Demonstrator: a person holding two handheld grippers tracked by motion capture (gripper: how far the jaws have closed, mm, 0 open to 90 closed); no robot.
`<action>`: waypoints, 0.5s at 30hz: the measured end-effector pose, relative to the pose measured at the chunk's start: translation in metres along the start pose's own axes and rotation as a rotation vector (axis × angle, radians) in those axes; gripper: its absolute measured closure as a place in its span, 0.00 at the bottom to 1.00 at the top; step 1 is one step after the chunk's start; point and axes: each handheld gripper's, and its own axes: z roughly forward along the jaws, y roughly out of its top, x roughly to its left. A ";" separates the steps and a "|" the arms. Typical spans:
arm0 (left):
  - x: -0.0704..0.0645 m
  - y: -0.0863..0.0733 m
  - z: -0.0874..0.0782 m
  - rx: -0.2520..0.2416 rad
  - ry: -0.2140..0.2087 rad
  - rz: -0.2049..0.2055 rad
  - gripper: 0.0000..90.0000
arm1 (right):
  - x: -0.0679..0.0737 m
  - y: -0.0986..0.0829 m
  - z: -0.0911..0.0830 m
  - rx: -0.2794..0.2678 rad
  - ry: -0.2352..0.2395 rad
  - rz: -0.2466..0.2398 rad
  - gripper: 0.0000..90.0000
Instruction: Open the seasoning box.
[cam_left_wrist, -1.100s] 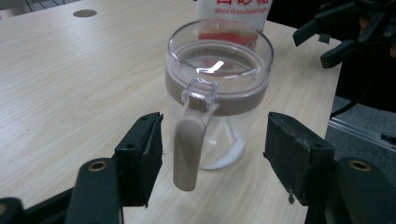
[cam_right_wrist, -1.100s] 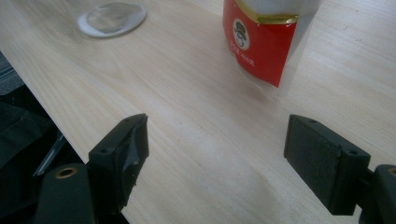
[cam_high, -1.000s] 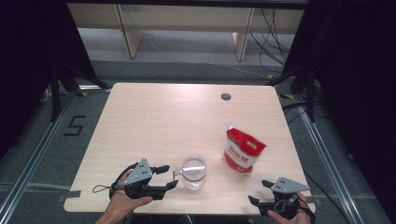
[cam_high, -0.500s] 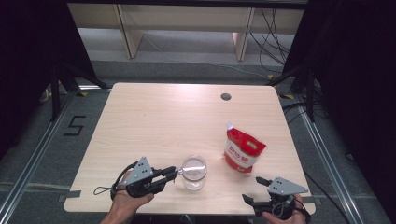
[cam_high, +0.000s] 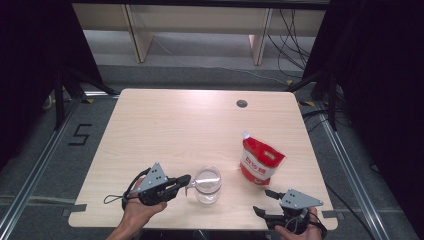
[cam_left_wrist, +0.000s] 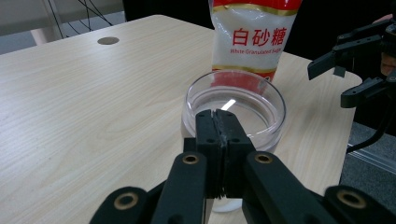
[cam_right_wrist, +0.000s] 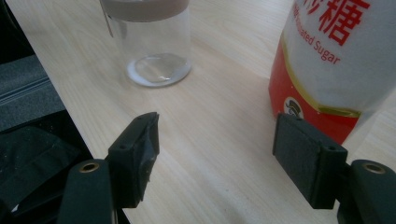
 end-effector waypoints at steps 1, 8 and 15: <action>0.000 0.000 0.001 -0.003 -0.004 -0.003 0.98 | 0.001 0.000 0.000 0.007 0.009 0.014 0.36; 0.000 -0.003 0.003 0.016 0.010 0.006 0.99 | 0.001 0.003 0.002 -0.006 0.000 -0.006 0.38; 0.001 -0.003 0.002 0.015 0.006 0.040 0.98 | 0.008 0.013 0.011 -0.031 0.024 -0.048 0.46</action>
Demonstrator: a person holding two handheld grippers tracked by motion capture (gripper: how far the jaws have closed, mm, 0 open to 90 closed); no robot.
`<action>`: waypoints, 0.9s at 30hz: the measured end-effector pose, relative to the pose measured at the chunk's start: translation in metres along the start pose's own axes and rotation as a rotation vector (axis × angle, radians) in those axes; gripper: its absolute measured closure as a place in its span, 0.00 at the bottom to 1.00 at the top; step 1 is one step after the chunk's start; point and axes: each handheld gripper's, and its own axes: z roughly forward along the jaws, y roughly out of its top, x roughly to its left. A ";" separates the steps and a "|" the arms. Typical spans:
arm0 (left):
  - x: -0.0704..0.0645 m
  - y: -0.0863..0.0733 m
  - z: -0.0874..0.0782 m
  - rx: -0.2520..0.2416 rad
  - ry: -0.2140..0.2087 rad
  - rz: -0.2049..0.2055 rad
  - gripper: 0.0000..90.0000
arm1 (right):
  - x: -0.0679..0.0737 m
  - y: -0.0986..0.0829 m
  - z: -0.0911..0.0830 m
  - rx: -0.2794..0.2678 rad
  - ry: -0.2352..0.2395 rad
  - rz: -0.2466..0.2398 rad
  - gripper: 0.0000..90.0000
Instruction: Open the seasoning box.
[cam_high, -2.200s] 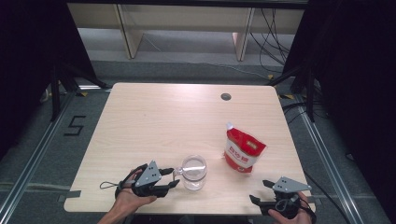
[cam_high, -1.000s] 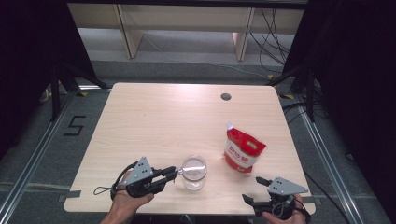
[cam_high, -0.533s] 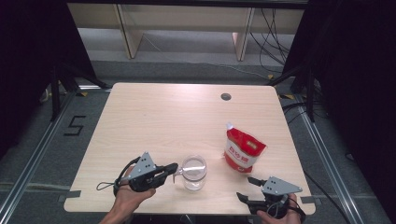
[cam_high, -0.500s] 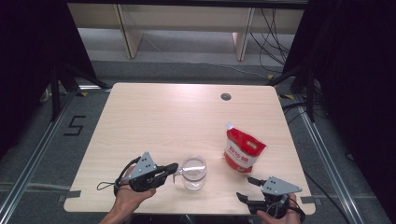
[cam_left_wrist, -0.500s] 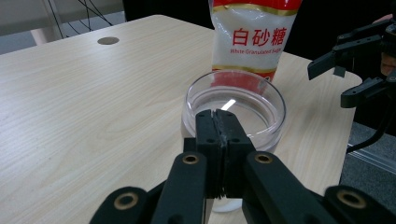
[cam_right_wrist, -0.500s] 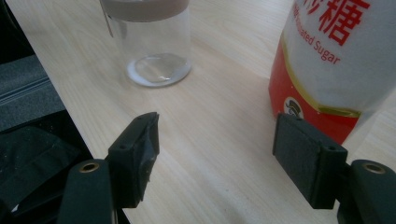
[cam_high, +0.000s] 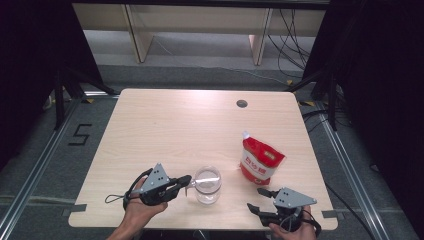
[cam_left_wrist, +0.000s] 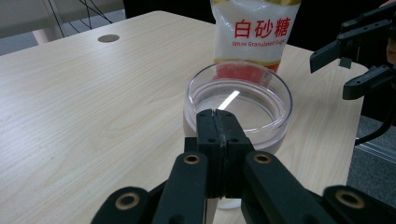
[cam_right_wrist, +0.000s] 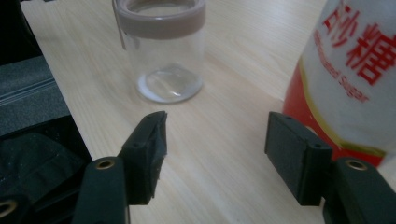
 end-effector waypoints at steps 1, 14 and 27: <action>0.000 0.000 0.000 -0.001 0.000 -0.001 0.99 | 0.001 0.002 0.002 0.001 0.008 -0.003 0.48; 0.001 -0.004 0.000 -0.005 -0.005 -0.008 0.98 | 0.004 0.014 0.019 -0.033 0.041 -0.025 0.63; 0.001 -0.005 0.000 -0.002 0.007 -0.013 0.98 | 0.012 0.033 0.034 -0.120 0.076 -0.084 0.86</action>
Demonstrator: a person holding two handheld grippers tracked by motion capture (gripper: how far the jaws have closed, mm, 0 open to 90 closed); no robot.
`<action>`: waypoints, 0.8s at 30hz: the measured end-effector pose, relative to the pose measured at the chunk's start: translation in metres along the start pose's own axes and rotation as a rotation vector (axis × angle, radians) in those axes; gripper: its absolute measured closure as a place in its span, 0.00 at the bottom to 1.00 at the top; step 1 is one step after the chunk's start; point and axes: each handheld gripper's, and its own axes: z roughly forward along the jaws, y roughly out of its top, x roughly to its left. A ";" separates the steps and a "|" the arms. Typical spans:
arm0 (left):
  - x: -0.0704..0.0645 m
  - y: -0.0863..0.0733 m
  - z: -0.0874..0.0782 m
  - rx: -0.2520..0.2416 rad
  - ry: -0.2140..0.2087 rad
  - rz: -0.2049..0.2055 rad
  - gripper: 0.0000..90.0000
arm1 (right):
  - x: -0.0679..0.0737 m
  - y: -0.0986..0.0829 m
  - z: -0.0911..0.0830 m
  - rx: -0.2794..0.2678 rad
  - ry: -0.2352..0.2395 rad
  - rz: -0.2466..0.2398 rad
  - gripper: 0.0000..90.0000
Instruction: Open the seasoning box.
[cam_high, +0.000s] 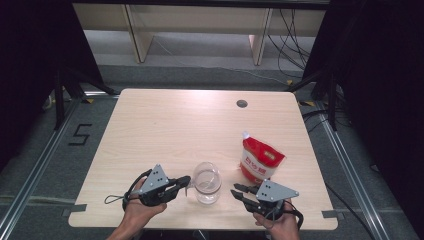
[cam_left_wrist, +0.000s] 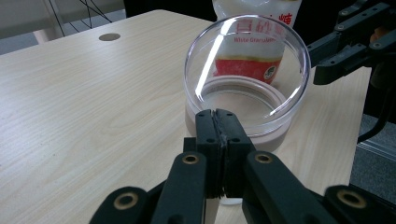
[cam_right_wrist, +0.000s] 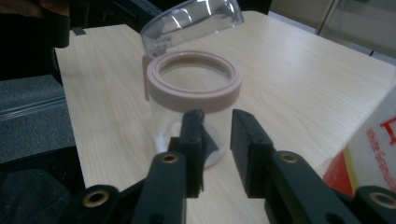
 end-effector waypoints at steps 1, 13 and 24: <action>0.000 0.000 0.000 0.000 0.000 0.000 0.98 | 0.000 0.000 0.000 0.000 0.000 0.000 0.86; 0.001 0.000 0.000 -0.002 -0.003 -0.001 0.98 | 0.005 0.013 0.025 -0.044 0.028 0.027 0.96; 0.001 0.001 -0.005 -0.013 -0.020 -0.008 0.83 | 0.008 0.019 0.034 -0.039 0.052 0.017 0.98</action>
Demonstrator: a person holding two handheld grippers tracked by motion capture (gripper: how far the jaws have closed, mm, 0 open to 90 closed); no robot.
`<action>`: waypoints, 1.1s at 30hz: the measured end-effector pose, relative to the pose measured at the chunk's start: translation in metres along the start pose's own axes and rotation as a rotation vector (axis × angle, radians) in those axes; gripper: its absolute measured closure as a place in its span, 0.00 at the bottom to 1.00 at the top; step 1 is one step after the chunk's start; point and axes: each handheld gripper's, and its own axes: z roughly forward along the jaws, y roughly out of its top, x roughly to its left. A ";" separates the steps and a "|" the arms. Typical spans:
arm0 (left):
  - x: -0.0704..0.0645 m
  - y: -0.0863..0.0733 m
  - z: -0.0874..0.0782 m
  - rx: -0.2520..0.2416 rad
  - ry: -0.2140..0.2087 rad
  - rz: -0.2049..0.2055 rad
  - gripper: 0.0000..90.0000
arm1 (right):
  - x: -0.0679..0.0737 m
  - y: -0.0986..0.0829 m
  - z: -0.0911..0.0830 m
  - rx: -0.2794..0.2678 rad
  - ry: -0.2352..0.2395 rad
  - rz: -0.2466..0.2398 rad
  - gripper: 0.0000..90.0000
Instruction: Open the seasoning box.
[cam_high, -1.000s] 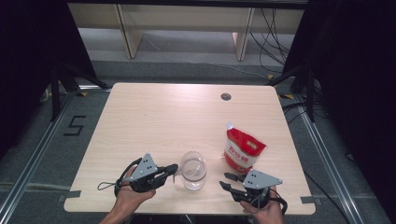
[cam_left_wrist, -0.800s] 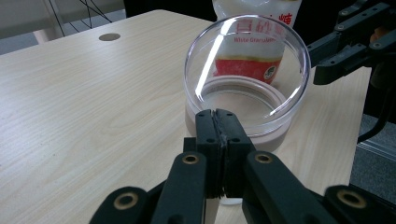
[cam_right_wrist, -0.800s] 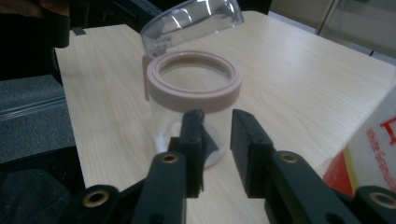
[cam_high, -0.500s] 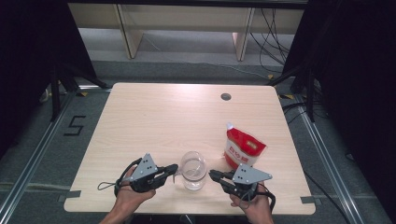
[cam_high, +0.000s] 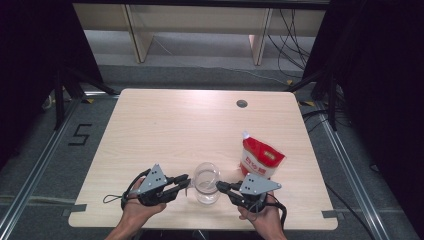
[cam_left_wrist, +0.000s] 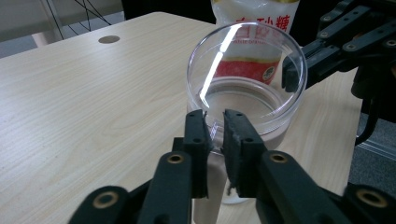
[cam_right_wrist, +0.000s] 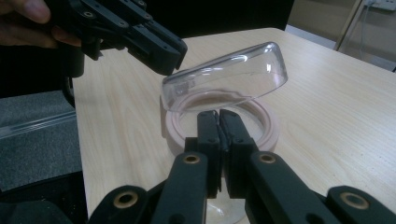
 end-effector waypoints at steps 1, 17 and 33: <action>0.001 0.000 -0.001 -0.002 -0.002 0.012 0.79 | 0.000 0.000 0.001 -0.015 -0.010 -0.006 0.98; 0.006 -0.026 -0.015 0.090 0.029 -0.029 0.28 | 0.005 0.006 0.006 -0.023 0.016 -0.021 0.97; 0.004 -0.039 -0.013 0.133 0.044 -0.051 0.20 | 0.011 0.013 0.011 -0.050 0.024 -0.034 0.96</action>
